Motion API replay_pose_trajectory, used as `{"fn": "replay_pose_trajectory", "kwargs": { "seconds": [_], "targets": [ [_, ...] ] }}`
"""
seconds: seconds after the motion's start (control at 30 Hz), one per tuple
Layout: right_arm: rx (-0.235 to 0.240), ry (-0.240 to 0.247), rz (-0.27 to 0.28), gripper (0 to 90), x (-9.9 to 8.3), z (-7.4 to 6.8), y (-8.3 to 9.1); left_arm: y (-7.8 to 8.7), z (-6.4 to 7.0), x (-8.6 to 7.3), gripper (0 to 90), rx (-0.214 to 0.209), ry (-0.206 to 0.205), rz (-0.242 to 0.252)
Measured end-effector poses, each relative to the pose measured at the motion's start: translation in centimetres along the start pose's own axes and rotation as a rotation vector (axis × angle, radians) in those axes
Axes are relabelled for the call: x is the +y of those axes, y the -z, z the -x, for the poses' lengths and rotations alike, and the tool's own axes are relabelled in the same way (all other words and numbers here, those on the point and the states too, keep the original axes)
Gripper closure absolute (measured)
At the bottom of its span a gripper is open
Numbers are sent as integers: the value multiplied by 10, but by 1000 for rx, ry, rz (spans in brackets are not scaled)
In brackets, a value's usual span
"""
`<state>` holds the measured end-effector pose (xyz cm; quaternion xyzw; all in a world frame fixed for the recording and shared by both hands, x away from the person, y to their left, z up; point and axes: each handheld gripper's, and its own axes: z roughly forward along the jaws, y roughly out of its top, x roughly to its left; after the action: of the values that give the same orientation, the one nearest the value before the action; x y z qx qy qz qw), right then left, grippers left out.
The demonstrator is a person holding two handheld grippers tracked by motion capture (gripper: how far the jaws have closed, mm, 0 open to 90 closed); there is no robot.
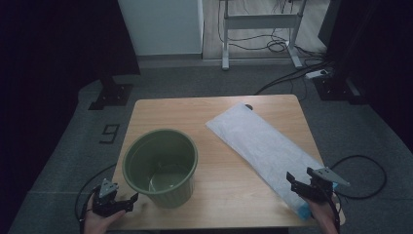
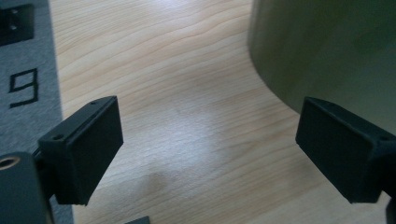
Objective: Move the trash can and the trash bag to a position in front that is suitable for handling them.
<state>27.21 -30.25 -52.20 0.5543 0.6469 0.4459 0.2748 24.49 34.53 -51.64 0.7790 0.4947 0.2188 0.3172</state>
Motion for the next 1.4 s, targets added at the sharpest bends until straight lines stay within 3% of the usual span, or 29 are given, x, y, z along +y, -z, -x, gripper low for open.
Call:
{"fn": "replay_pose_trajectory", "kwargs": {
  "seconds": [0.07, 0.17, 0.2, 0.23, 0.3, 0.33, 0.37, 0.4, 0.43, 0.47, 0.5, 0.53, 0.67, 0.9, 1.13, 1.4],
  "targets": [
    [-1, -4, 3, 143, 0, 0, 0, 2, 1, 0, 55, -5, -8, 3],
    [0, 7, 7, 143, 1, -2, 0, 9, 3, -2, 49, -51, -27, 22],
    [0, 13, 8, 143, 2, -3, 0, 14, 8, -3, 48, -88, -47, 36],
    [0, 13, 8, 143, 2, -3, 0, 14, 8, -3, 49, -88, -47, 36],
    [4, 21, 6, 143, 2, -5, -1, 18, 13, -3, 48, -135, -79, 47],
    [4, 21, 7, 143, 2, -5, -2, 19, 20, 0, 49, -178, -115, 58],
    [6, 23, 7, 143, 2, -5, -3, 19, 20, 0, 50, -178, -115, 58],
    [7, 26, 5, 143, 2, -6, -3, 20, 29, 4, 50, -224, -153, 74],
    [7, 26, 5, 143, 2, -6, -3, 20, 29, 4, 50, -224, -153, 74],
    [8, 30, 4, 143, 2, -7, -4, 20, 38, 9, 51, -265, -190, 94],
    [9, 31, 3, 143, 1, -7, -4, 20, 38, 9, 52, -265, -190, 94],
    [9, 34, 3, 143, 1, -8, -4, 18, 46, 15, 56, -299, -212, 114],
    [11, 28, 5, 143, 2, -9, -4, 11, 54, 22, 58, -304, -240, 112],
    [28, 42, 23, 144, 3, -10, -3, -8, 65, 37, 62, -354, -282, 113],
    [17, 33, 36, 146, 1, -4, 7, -26, 86, 57, 74, -377, -334, 98],
    [1, 11, 45, 152, -1, 2, 12, -40, 105, 69, 87, -389, -353, 103]
  ]
}}
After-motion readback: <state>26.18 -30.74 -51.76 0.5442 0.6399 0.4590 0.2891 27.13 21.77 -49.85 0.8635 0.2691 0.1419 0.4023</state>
